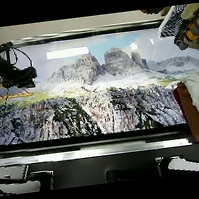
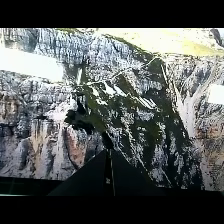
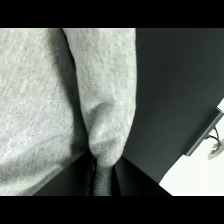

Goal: Fold the clothes and pants, and hang the long-sleeved shirts on hangers.

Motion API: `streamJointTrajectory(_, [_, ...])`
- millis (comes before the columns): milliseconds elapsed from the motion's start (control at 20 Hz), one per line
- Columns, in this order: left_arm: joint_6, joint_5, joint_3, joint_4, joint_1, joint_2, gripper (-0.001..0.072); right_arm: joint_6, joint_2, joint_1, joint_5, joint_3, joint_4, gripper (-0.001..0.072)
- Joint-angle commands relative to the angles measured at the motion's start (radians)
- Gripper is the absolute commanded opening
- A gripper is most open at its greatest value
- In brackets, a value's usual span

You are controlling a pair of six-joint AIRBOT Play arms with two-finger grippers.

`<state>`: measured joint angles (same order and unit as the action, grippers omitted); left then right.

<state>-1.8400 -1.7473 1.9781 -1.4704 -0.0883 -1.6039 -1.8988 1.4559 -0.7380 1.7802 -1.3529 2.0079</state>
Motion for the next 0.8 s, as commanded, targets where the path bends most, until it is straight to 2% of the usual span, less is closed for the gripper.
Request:
streamJointTrajectory(0, [-0.002, 0.001, 0.0, 0.0, -0.001, 0.0, 0.0016, 0.021, -0.001, 0.0, 0.016, 0.009, 0.047, 0.0085])
streamJointTrajectory(100, [-0.003, 0.001, 0.0, 0.0, -0.001, 0.0, 0.0016, 0.02, -0.001, 0.0, 0.028, 0.009, 0.083, 0.0276])
streamJointTrajectory(150, [-0.002, 0.001, 0.0, 0.0, -0.001, -0.001, 0.0016, 0.018, -0.001, 0.0, 0.038, 0.009, 0.106, 0.0321])
streamJointTrajectory(250, [-0.002, 0.001, 0.0, 0.0, 0.0, -0.001, 0.0016, 0.002, -0.008, 0.0, 0.047, 0.009, 0.142, 0.048])
streamJointTrajectory(300, [-0.002, 0.001, 0.0, 0.0, 0.0, -0.001, 0.0017, -0.001, -0.024, 0.0, 0.029, 0.009, 0.144, 0.0515])
streamJointTrajectory(450, [-0.001, 0.013, -0.001, 0.0, 0.0, -0.001, 0.0018, -0.029, -0.083, 0.0, -0.089, -0.009, 0.083, 0.0509])
streamJointTrajectory(550, [0.0, 0.043, -0.001, 0.0, 0.0, -0.001, 0.0018, -0.036, -0.12, 0.008, -0.212, -0.048, -0.101, 0.0507])
streamJointTrajectory(650, [0.038, 0.064, -0.001, 0.0, -0.001, 0.0, 0.0017, -0.028, -0.156, 0.053, -0.386, -0.074, -0.334, 0.0489])
streamJointTrajectory(700, [0.064, 0.062, -0.001, 0.0, -0.001, 0.0, 0.0016, 0.008, -0.171, 0.094, -0.466, -0.077, -0.452, 0.0371])
streamJointTrajectory(750, [0.084, 0.061, -0.001, 0.0, -0.001, 0.002, 0.0017, 0.056, -0.179, 0.145, -0.525, -0.077, -0.554, 0.0298])
